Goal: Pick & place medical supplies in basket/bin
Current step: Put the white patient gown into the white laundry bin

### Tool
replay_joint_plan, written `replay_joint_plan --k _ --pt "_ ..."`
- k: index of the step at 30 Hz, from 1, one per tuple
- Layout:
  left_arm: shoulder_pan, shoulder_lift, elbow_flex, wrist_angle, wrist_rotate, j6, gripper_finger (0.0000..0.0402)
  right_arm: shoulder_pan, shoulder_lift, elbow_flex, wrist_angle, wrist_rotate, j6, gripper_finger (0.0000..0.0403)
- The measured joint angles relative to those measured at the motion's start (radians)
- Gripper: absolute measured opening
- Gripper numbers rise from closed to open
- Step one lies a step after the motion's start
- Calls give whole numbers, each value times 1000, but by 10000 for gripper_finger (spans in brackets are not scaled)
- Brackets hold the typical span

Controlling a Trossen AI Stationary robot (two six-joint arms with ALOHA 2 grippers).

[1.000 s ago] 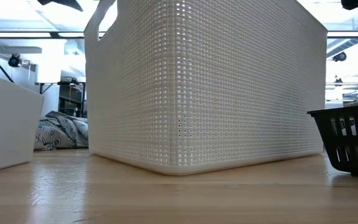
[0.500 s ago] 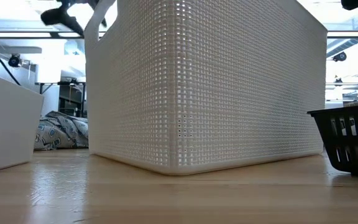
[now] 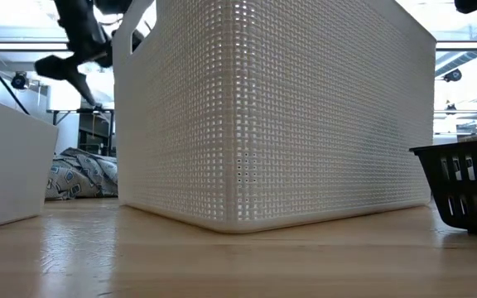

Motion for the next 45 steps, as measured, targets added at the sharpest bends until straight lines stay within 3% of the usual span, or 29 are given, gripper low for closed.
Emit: replay_joint_plan --k 9,16,20,26,33,45 --pt "12 -1 -109 0 25 -55 322 0 0 0 0 0 0 368" --pt "14 10 -146 -8 -2 143 313 0 0 0 -2 0 0 368" --pt "40 54 -147 -17 -56 191 293 0 0 0 -4 0 0 368" --pt "98 150 -142 -27 -55 330 257 0 0 0 -4 0 0 368" --pt "163 186 -142 -45 -54 327 237 0 0 0 -5 0 0 368" --pt "199 118 -141 -88 -57 405 238 0 0 0 -11 0 0 368"
